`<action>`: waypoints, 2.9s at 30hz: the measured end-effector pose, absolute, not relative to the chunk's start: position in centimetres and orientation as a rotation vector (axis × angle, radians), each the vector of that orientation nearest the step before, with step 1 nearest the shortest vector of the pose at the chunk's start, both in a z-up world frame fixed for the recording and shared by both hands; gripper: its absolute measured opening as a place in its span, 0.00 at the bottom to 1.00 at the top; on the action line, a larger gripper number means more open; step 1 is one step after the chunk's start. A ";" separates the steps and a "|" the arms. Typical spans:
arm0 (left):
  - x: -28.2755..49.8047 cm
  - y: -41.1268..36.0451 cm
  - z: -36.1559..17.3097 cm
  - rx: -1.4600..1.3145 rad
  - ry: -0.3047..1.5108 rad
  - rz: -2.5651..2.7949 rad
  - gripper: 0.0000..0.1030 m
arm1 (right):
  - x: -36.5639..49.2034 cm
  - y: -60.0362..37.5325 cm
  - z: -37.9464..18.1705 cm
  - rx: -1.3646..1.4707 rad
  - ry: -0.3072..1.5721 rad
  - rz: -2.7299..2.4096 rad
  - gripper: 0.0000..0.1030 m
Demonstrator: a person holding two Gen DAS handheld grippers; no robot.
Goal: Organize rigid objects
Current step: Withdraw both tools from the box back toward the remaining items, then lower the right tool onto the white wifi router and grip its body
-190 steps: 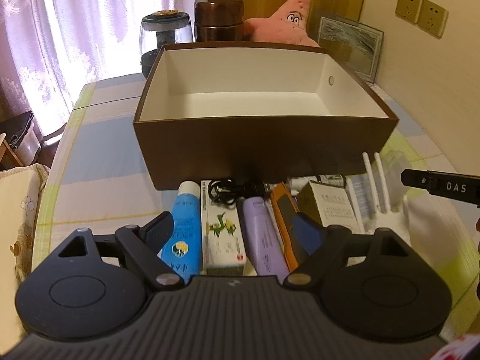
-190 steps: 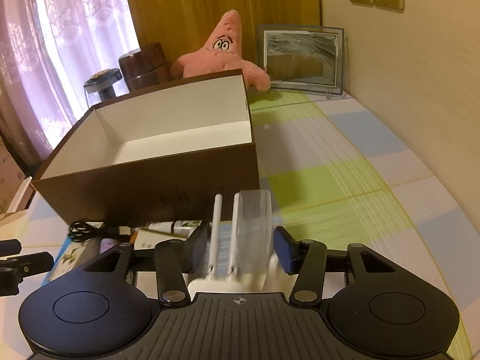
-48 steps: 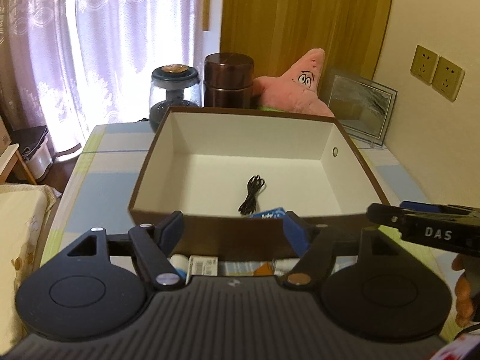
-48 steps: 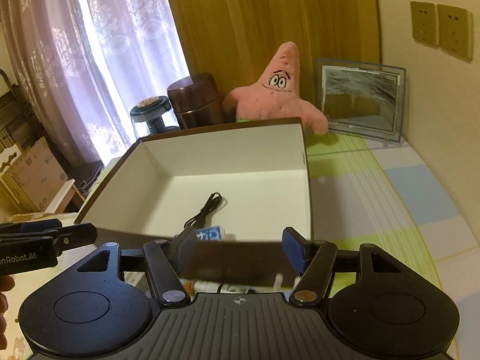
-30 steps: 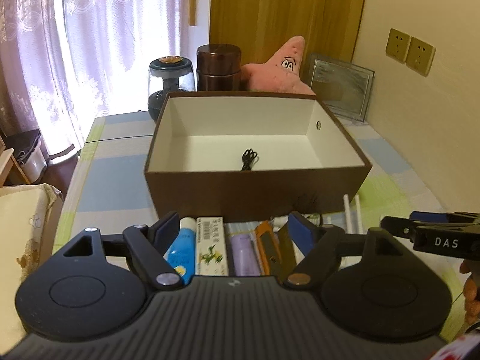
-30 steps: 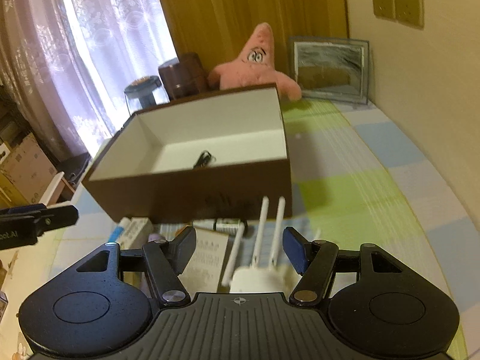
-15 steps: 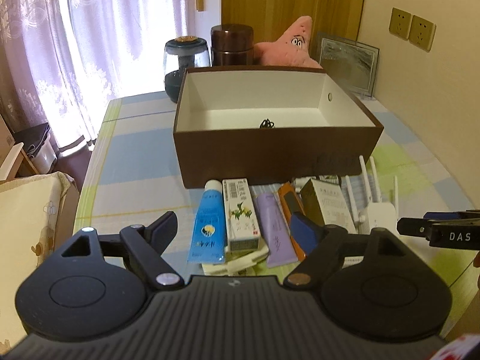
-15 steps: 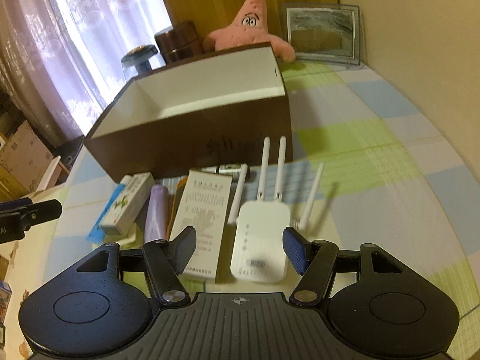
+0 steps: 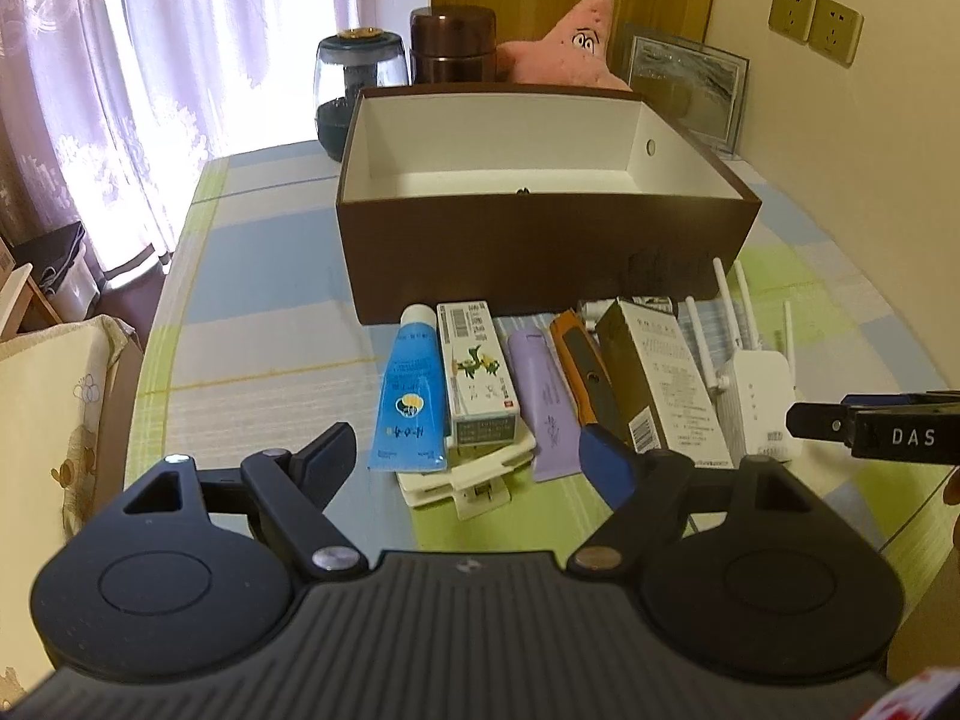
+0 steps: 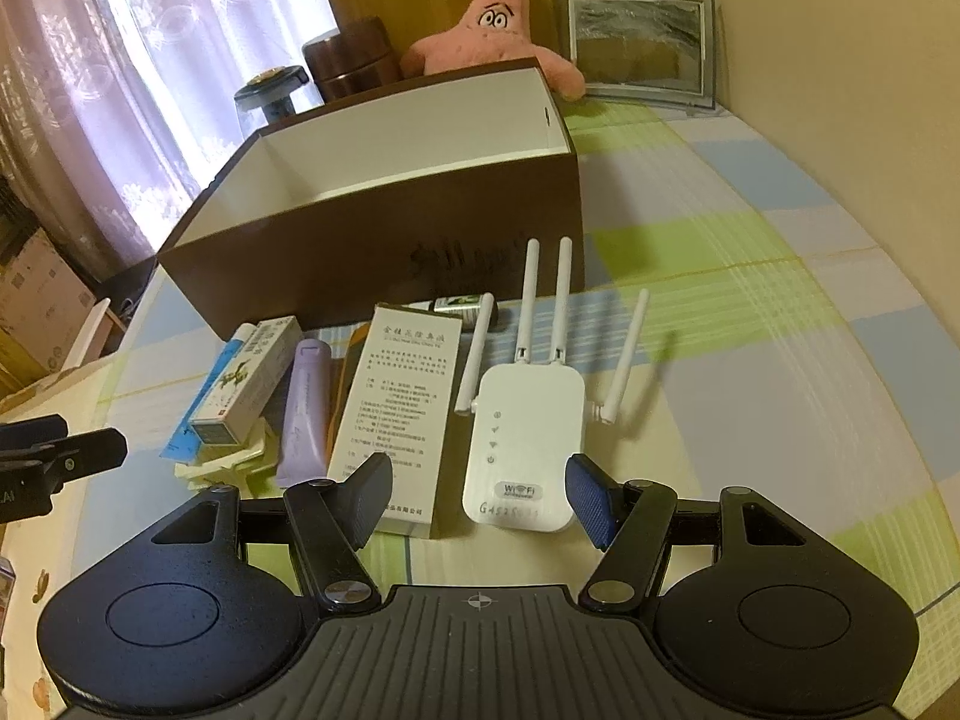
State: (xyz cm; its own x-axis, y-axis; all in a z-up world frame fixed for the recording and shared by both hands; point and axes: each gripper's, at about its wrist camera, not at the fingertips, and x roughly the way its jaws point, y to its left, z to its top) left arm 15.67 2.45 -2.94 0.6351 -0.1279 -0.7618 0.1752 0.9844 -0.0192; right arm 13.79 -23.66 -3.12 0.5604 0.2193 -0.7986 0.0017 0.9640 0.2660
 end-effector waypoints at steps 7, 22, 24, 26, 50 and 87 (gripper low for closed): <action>15.9 2.5 -3.6 0.053 0.879 -0.175 0.74 | 14.1 -23.7 -4.2 0.249 0.994 0.114 0.59; 17.1 2.3 -4.8 0.057 0.910 -0.173 0.74 | 15.8 -24.0 -6.1 0.244 1.023 0.080 0.59; 17.2 2.2 -5.0 0.058 0.911 -0.174 0.73 | 16.1 -24.0 -6.5 0.241 1.031 0.075 0.59; 17.3 2.2 -5.1 0.060 0.914 -0.172 0.73 | 16.4 -24.0 -6.8 0.239 1.040 0.072 0.59; 21.3 1.0 -7.3 0.084 0.934 -0.173 0.71 | 19.2 -24.1 -9.8 0.267 1.090 0.038 0.57; 23.3 1.0 -9.0 0.115 1.010 -0.251 0.46 | 17.7 -27.5 -9.0 0.299 1.086 0.007 0.54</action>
